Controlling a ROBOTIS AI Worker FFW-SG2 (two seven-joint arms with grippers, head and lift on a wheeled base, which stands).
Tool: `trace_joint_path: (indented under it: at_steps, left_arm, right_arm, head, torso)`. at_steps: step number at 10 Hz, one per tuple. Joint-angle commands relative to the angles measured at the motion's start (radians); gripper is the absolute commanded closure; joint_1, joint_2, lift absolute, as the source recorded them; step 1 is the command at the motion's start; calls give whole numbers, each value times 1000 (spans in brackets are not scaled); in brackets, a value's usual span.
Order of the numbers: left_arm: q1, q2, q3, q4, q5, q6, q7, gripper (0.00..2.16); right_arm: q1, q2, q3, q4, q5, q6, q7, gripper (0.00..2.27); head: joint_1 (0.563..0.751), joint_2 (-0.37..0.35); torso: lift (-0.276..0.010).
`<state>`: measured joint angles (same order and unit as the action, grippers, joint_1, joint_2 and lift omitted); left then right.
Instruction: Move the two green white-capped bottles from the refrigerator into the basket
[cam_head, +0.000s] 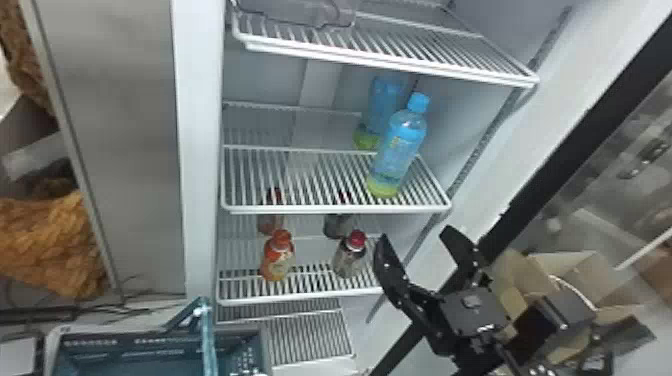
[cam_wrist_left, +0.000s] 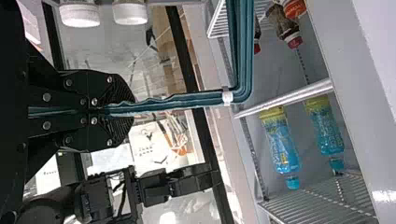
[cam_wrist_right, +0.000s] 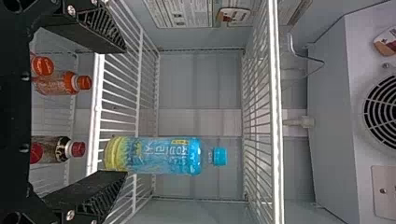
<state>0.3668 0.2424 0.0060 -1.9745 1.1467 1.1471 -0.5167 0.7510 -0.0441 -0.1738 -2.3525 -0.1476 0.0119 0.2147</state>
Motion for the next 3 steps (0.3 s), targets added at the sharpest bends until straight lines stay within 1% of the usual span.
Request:
trace_joint_path:
  at_steps: [1,3]
  left_arm:
    - [1,0,0,0,0,-1,0,1190]
    - [1,0,0,-2,0,-1,0,1190]
  right_arm:
    - [0,0,0,0,0,-5,0,116]
    - [0,1,0,0,0,-5,0,116]
  head:
    - [695,-350]
    - [695,-350]
  torso:
    - [-4]
    - [-4]
